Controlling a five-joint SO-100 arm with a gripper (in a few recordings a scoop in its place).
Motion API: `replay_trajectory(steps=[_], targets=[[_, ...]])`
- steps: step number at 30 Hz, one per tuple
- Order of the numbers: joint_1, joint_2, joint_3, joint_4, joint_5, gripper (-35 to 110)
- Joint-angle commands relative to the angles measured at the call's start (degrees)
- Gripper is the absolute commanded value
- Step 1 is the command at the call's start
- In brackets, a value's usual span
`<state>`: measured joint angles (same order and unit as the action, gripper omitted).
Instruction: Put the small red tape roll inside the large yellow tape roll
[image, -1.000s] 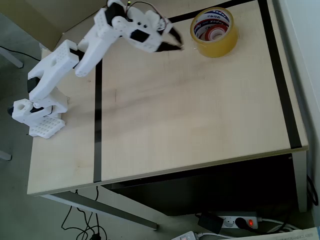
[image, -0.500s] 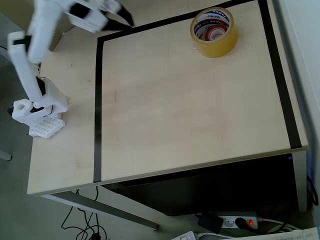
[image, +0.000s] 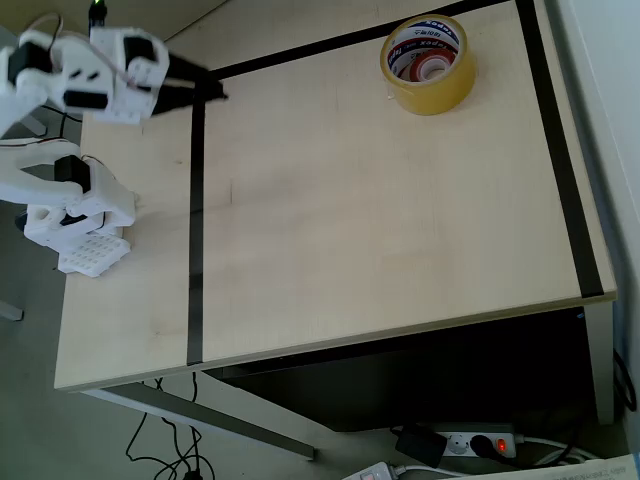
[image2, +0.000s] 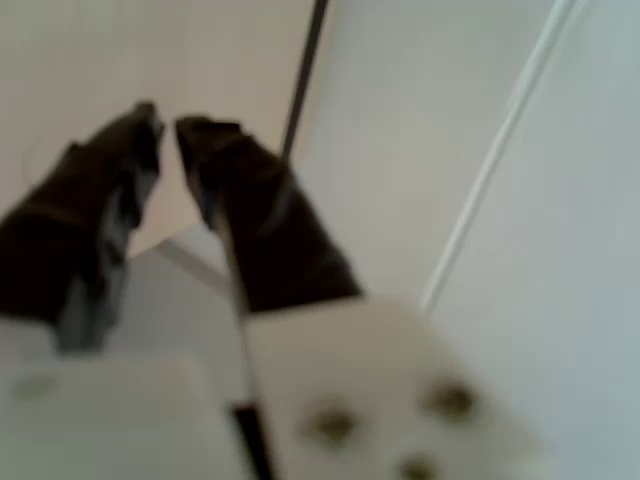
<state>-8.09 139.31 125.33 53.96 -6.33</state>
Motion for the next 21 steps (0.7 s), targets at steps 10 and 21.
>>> replay_trajectory(steps=[10,21], targets=[[4.31,37.71,34.37,-8.88,7.29,0],[3.96,51.86,48.78,-0.18,7.29,0]])
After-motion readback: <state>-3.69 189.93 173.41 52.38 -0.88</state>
